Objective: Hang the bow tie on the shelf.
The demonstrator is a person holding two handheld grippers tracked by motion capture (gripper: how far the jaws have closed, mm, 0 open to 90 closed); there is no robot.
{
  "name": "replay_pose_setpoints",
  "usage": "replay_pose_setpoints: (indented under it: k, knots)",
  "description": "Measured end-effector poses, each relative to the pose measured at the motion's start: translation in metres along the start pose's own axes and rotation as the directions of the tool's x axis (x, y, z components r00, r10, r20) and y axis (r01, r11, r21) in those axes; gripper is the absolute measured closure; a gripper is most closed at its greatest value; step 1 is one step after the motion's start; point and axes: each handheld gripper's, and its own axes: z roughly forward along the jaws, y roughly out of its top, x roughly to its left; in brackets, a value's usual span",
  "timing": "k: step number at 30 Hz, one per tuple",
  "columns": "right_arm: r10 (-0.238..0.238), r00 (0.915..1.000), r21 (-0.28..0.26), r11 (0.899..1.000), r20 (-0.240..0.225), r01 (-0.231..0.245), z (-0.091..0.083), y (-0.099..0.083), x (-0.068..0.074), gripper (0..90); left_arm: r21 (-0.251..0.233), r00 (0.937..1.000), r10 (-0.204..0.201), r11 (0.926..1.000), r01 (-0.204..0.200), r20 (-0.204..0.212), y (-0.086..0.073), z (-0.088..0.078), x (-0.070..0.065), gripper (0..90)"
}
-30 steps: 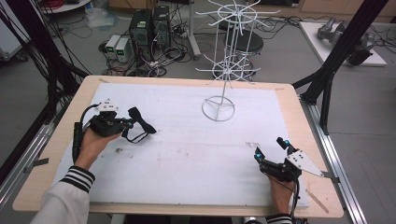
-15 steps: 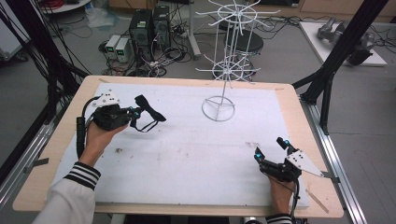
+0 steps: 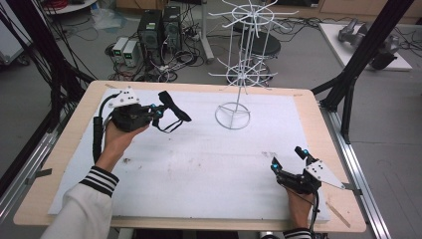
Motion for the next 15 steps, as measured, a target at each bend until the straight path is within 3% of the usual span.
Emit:
replay_pose_setpoints:
  k: [15]
  knots:
    - [-0.004, 1.0, -0.002, 1.0, -0.001, 0.004, 0.0, 0.0, 0.0, 6.6, -0.115, 0.9957, 0.053, 0.9924, -0.043, 0.077, 0.026, 0.019, -0.016, 87.3]
